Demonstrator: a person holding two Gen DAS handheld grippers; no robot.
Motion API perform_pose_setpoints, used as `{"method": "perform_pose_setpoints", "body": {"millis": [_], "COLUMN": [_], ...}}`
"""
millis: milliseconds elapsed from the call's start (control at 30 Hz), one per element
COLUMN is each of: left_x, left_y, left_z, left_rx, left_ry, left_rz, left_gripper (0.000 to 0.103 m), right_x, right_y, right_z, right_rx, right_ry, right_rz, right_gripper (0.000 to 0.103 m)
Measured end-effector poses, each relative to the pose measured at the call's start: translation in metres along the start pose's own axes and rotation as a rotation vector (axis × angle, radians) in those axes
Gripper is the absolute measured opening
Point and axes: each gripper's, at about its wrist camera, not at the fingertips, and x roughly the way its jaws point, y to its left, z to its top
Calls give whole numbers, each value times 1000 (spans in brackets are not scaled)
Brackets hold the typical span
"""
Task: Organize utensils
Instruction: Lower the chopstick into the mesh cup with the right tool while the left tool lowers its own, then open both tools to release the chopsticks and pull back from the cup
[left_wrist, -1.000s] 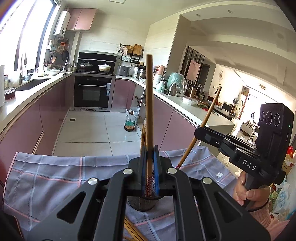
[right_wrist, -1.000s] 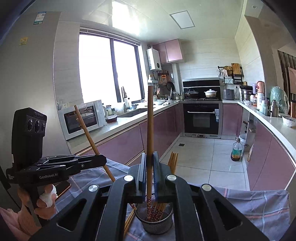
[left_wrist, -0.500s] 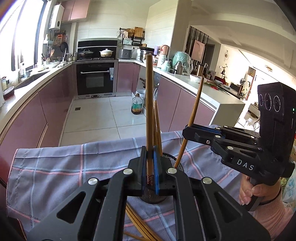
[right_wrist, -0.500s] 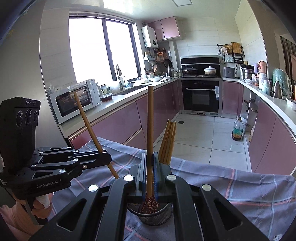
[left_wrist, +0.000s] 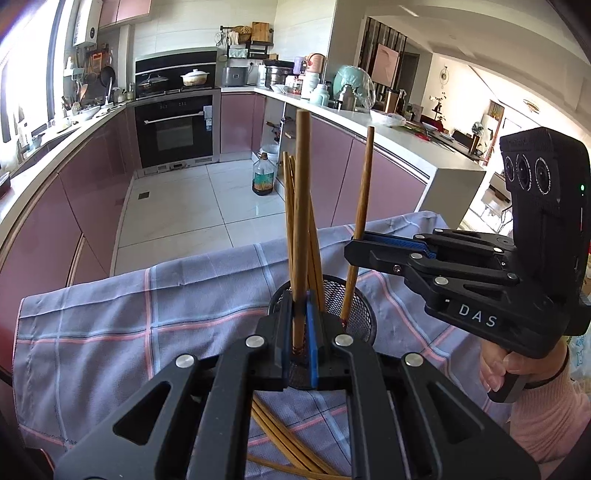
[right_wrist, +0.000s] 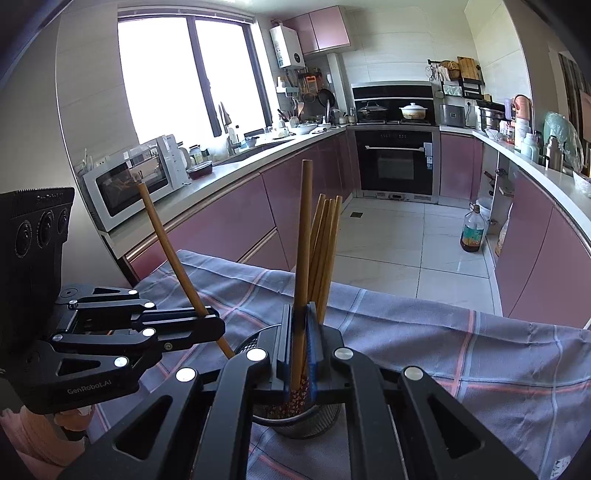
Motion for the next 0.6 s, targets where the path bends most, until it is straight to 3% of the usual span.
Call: {"method": "perform_pose_setpoints", "body": {"millis": [133,233,600], "left_x": [12,18,0], "left_y": [2,4,13], "left_z": [8,10,-15], "left_rx": [-2,-22,-72], "left_ry": [15,11,-72], "left_rz": [0,12,53], "left_gripper": [8,10,27], "right_x": [4,5,-8], "right_y": [-3,-6,-2], "right_z": [-2,-4,-12], "right_rx": [22,42,34], "right_ry": [6,1,-33], "right_rz": [-9,-9,7], "right_gripper": [9,18,31]}}
